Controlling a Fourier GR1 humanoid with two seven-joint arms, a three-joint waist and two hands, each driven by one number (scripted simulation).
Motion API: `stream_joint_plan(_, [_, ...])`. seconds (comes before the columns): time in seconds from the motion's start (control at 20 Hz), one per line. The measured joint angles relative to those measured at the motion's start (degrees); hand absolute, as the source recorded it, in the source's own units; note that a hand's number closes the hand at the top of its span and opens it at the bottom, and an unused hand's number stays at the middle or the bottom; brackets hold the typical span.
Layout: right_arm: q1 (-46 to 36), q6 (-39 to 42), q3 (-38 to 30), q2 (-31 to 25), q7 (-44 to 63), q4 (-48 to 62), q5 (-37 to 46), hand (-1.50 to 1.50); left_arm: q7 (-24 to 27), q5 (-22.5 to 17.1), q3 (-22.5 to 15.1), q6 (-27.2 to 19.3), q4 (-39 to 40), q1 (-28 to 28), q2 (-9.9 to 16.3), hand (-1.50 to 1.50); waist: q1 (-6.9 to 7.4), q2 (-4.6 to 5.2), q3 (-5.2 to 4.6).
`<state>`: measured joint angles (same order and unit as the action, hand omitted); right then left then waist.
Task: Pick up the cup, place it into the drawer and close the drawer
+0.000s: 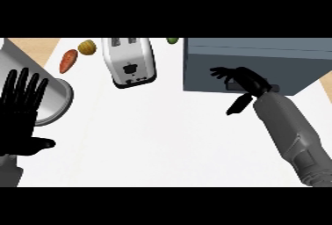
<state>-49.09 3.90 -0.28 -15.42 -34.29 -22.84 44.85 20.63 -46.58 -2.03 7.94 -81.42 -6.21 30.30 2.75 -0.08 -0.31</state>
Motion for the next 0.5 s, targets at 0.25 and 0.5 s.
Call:
stream_joint_plan(0.25, [-2.5,1.4,-1.1,-1.2,-3.2,4.7,-0.3,-1.50,0.1,1.3,-0.7,0.4,0.8,-1.0,-0.8,-1.50,0.80,0.06,-0.05])
stream_joint_plan(0.5, [-3.9,3.2,-1.5,-2.1,-5.2,7.5,-0.1,-1.50,0.1,2.1,-1.0,0.6,1.0,-1.4,-1.1,-1.50,1.30,0.12,-0.11])
